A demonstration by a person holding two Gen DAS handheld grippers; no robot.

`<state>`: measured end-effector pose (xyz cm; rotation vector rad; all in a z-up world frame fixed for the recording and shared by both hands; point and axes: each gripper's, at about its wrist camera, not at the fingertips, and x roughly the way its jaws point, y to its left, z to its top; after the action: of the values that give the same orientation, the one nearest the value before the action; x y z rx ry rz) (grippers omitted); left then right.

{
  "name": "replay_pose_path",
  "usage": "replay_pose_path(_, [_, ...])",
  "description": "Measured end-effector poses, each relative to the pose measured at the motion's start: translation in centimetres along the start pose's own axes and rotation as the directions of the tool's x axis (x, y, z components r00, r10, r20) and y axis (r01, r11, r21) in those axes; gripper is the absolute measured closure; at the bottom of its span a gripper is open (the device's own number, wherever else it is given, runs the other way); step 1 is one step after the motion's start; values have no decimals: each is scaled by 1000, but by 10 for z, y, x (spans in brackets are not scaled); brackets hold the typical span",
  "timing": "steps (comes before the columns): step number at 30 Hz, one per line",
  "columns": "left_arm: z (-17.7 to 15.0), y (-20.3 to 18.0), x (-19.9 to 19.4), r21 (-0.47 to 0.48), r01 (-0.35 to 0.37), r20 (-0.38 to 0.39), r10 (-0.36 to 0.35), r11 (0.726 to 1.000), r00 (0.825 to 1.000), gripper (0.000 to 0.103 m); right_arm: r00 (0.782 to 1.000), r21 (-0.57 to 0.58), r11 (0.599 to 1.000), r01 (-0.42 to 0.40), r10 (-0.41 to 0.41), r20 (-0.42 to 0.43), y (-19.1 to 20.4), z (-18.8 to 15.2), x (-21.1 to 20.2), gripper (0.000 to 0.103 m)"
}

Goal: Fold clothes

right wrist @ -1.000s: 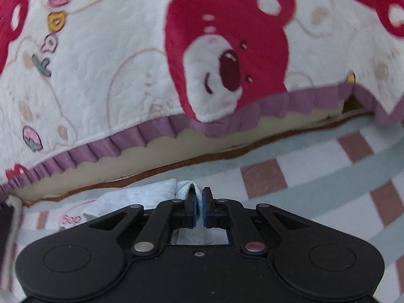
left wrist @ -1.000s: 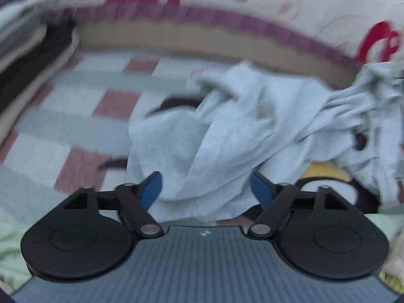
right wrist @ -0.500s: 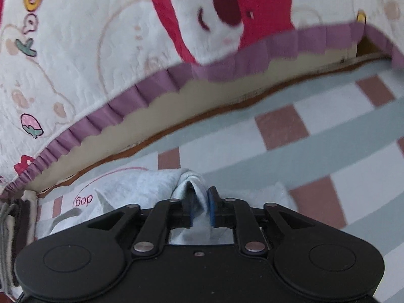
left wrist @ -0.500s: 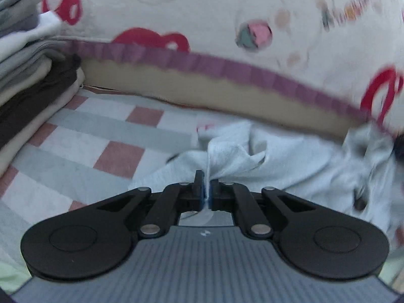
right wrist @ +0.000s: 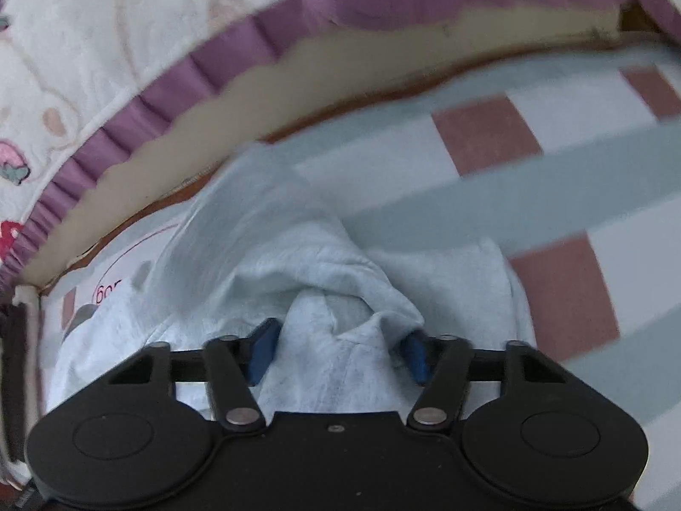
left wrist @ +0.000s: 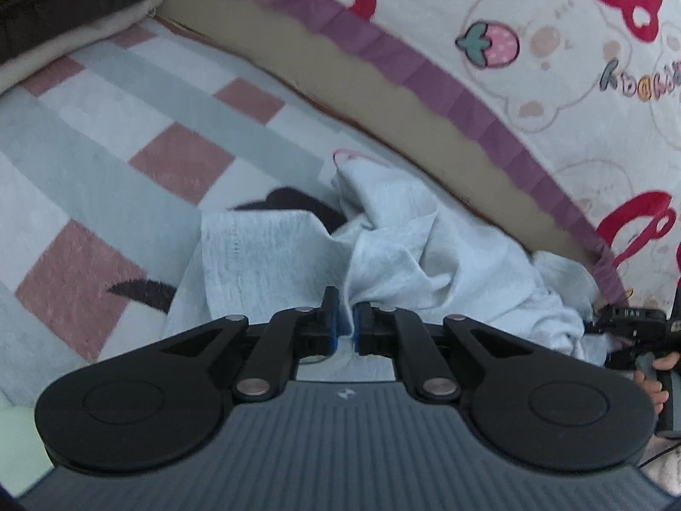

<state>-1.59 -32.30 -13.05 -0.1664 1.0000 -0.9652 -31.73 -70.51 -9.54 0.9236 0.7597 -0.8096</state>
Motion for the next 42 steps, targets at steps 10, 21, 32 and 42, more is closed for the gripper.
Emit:
replay_pose_path(10, [-3,-31,-40,193,-50,158,19,980,987,101,833,-221,972,80,57,550,39,-14,-135,90])
replay_pose_path(21, [3,1,-42,-8,71,184,-69,997,981,98,949,178,984,30,-84,303,-38,2,-104,86])
replay_pose_path(32, [63,-7,-14,133,5,248,-38,991,968,98,975,252,968,-7,-49,215,-54,1,-78,79])
replay_pose_path(42, [51,8,-20,238,-9,20,4,971,1000,46,990,257,966,10,-46,136,-53,9,-52,76])
